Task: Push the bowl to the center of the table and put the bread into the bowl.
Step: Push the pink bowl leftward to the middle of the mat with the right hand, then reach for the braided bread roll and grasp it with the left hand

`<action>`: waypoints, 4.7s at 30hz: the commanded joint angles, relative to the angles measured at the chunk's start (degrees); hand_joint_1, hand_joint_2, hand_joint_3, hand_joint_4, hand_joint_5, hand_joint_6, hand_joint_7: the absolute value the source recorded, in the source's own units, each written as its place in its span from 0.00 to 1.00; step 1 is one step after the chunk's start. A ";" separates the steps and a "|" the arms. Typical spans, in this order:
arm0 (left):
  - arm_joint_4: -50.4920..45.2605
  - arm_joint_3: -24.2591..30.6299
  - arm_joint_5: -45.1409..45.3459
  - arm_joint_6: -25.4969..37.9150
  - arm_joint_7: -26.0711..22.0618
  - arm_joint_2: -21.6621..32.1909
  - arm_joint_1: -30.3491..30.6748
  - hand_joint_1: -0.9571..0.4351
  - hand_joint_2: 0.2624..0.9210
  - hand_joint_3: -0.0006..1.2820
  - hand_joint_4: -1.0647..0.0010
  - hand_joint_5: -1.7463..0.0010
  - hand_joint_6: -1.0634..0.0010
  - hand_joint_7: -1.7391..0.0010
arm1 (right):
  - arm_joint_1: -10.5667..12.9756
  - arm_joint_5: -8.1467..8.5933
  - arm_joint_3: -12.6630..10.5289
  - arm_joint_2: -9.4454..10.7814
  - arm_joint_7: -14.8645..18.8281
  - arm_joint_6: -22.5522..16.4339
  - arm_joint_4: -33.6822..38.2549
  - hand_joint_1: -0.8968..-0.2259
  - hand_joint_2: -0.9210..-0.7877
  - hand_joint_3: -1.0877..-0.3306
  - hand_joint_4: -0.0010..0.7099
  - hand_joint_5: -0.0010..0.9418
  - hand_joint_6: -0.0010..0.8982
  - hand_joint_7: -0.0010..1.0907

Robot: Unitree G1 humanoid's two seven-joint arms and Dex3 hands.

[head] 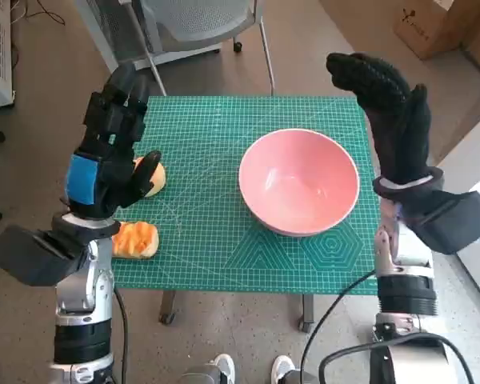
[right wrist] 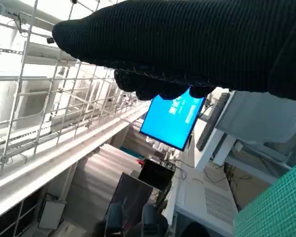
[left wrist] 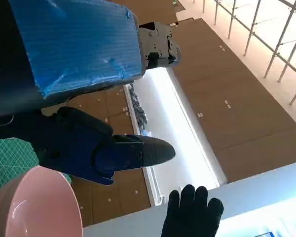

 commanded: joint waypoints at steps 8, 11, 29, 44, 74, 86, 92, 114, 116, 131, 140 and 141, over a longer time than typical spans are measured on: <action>-0.49 0.50 0.85 -0.84 0.11 0.84 0.68 0.20 1.00 0.30 0.92 0.96 1.00 0.78 | -0.08 1.06 -0.30 0.68 1.06 0.79 1.70 0.32 0.00 0.67 0.42 0.01 0.38 0.06; -0.65 0.49 0.99 -0.83 0.19 0.82 0.78 0.20 1.00 0.30 0.92 0.96 1.00 0.78 | -0.01 0.96 -0.38 0.57 1.04 0.70 1.71 0.32 0.00 0.67 0.42 0.01 0.38 0.06; -0.55 0.93 0.50 -0.76 -0.06 1.08 1.04 0.20 1.00 0.30 0.92 0.97 1.00 0.78 | -4.61 -2.63 -3.71 -3.46 -1.74 -7.71 20.24 0.31 0.00 0.65 0.41 0.00 0.37 0.05; -1.30 1.27 0.05 -0.26 -0.05 1.03 1.82 0.19 1.00 0.30 0.92 0.97 1.00 0.80 | -6.38 -7.22 -3.95 -4.62 -9.22 -6.47 33.75 0.37 0.00 0.54 0.34 0.00 0.34 0.04; -4.72 2.71 -1.22 1.18 0.23 1.91 5.30 0.19 1.00 0.29 0.92 0.97 1.00 0.79 | -4.38 -9.59 -4.49 -0.41 -14.85 5.28 41.27 0.44 0.00 0.44 0.32 0.00 0.35 0.04; -6.18 4.07 -1.14 1.42 0.37 2.50 6.92 0.18 1.00 0.29 0.92 0.97 1.00 0.79 | -3.98 -11.26 -3.83 1.37 -16.39 7.99 41.94 0.50 0.00 0.43 0.33 0.01 0.36 0.05; -6.85 4.64 -1.28 1.99 0.56 2.76 7.49 0.18 1.00 0.28 0.92 0.97 1.00 0.79 | -4.43 -11.99 -3.26 2.93 -16.95 8.38 41.67 0.48 0.00 0.44 0.33 0.00 0.36 0.05; -7.66 5.39 -0.14 2.04 1.58 2.82 8.68 0.19 1.00 0.28 0.92 0.98 1.00 0.78 | -7.73 -12.56 -2.15 9.51 -16.14 7.58 40.69 0.45 0.00 0.44 0.36 0.01 0.36 0.06; -7.65 5.44 -0.04 1.91 1.68 2.84 8.82 0.19 1.00 0.28 0.92 0.98 1.00 0.78 | -8.05 -12.55 -2.00 10.00 -16.08 7.56 40.70 0.45 0.00 0.44 0.36 0.01 0.36 0.07; -7.29 6.05 0.42 1.37 2.24 2.82 9.33 0.20 1.00 0.28 0.91 0.98 1.00 0.77 | -9.70 -12.99 -0.86 10.30 -15.14 7.24 40.46 0.46 0.00 0.43 0.36 0.01 0.35 0.08; -6.71 5.64 0.97 0.86 2.97 2.36 9.21 0.19 1.00 0.28 0.91 0.98 1.00 0.76 | -10.47 -12.87 -1.23 9.19 -14.45 5.36 39.36 0.47 0.00 0.43 0.36 0.01 0.34 0.08; -6.64 5.59 1.01 0.79 3.02 2.34 9.20 0.18 1.00 0.28 0.91 0.98 1.00 0.76 | -10.53 -12.75 -1.34 9.01 -14.23 4.99 39.10 0.47 0.00 0.43 0.36 0.01 0.34 0.09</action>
